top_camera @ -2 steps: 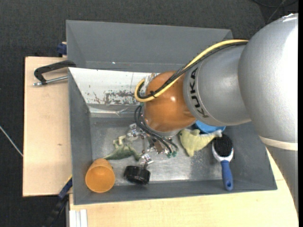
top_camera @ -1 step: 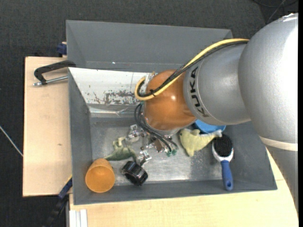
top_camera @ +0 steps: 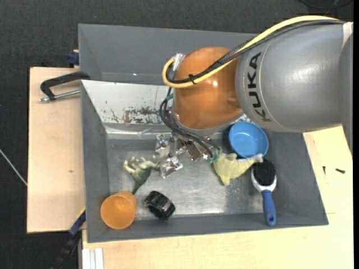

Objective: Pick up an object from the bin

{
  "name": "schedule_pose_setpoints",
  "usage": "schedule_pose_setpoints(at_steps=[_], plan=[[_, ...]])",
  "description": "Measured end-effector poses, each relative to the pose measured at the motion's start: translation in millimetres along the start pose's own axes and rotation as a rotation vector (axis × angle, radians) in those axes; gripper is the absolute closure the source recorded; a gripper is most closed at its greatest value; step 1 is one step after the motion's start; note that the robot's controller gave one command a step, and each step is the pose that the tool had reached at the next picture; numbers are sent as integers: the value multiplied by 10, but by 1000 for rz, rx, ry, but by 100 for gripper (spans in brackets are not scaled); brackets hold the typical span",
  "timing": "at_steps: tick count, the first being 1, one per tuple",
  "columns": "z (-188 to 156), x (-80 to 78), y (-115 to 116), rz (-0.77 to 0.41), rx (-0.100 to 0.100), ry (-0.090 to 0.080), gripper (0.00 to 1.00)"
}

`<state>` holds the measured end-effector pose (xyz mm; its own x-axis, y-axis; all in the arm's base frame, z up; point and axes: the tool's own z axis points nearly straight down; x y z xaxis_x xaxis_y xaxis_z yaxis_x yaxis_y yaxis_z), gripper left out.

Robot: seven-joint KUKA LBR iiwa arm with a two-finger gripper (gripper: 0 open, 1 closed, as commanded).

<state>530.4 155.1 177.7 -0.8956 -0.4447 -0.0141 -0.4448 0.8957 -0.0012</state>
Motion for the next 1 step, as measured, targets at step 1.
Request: schedule_pose_setpoints(at_steps=[1], plan=[[-1092,-172,-125,-504,-1,3,100]])
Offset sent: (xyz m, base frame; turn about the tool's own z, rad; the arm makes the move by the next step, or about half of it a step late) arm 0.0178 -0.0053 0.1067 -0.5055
